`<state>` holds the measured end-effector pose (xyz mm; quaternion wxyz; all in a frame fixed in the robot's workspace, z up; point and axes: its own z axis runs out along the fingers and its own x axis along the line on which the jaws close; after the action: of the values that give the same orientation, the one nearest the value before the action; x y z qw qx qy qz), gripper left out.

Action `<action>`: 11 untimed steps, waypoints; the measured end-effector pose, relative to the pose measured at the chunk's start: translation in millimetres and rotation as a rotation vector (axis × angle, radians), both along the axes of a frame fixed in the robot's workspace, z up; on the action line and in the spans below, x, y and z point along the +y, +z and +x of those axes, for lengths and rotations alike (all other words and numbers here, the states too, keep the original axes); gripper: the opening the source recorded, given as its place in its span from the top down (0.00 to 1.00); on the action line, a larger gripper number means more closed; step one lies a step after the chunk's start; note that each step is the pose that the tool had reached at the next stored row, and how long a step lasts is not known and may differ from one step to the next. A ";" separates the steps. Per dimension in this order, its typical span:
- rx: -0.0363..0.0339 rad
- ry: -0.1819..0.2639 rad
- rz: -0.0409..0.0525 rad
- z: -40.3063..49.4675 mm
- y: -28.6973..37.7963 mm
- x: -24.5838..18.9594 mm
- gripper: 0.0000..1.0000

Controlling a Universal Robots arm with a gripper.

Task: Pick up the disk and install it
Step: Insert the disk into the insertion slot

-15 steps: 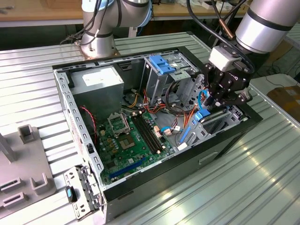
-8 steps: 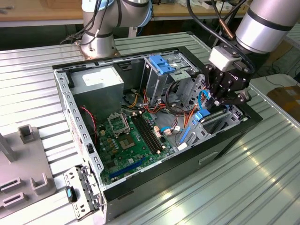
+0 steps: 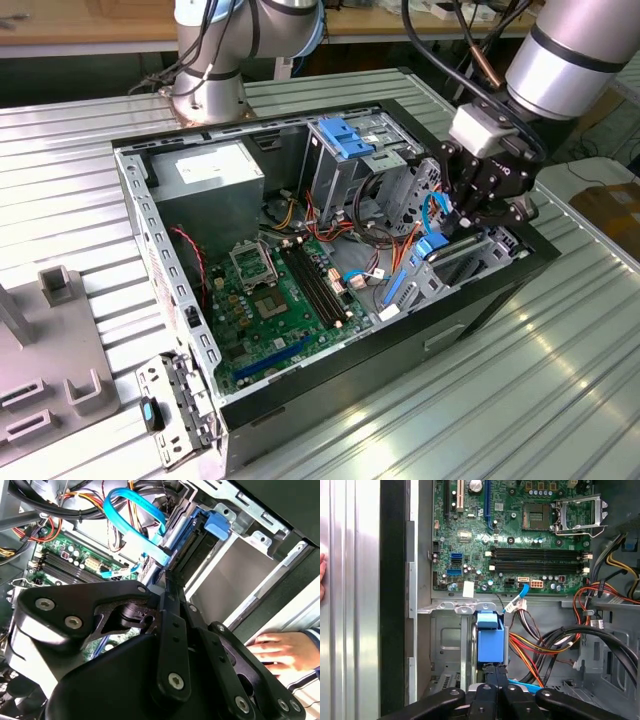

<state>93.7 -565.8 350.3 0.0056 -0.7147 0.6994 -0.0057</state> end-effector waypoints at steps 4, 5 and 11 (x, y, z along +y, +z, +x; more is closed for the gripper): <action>0.0000 0.000 0.0000 0.1 -3.7 -1.4 0.89; 0.0000 0.000 -0.0003 0.1 -5.5 -1.4 0.89; 0.0000 0.000 -0.0002 0.1 -10.1 -1.6 0.89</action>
<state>93.8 -567.4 340.2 0.0055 -0.7147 0.6994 -0.0058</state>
